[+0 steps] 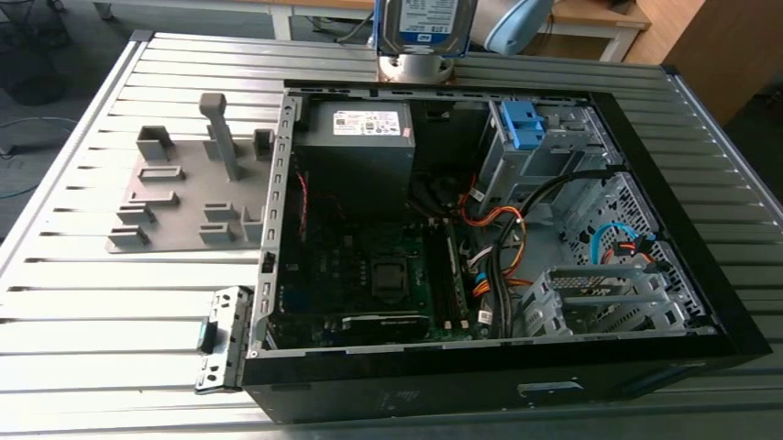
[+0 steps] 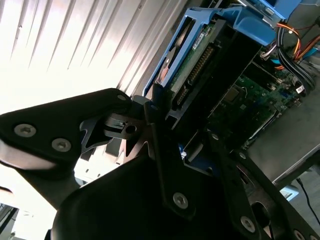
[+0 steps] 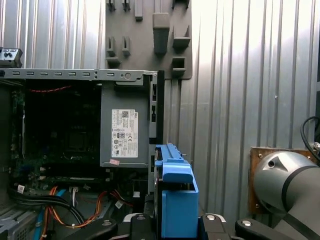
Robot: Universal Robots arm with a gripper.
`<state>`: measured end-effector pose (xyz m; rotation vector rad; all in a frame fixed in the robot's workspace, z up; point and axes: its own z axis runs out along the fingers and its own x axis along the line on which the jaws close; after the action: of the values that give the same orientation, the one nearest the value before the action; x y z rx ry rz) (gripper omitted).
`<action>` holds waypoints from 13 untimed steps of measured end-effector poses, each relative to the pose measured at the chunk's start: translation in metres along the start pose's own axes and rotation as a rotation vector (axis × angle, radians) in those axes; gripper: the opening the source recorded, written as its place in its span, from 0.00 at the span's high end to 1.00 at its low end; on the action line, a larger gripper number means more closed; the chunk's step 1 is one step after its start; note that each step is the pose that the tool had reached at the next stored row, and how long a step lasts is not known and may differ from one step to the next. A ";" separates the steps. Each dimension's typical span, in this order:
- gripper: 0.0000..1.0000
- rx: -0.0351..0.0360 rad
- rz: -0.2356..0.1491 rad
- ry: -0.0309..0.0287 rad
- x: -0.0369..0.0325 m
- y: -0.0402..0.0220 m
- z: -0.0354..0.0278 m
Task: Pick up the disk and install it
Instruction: 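Pick up the disk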
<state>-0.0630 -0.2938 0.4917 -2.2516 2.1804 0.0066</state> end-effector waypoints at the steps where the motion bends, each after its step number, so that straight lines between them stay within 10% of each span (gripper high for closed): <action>1: 0.64 0.0000 0.000 0.0001 0.0014 0.0000 0.0000; 13: 0.64 0.0000 0.000 0.0000 0.0191 -0.0001 -0.0002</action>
<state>-0.0623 -0.3129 0.4917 -2.2516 2.1804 0.0066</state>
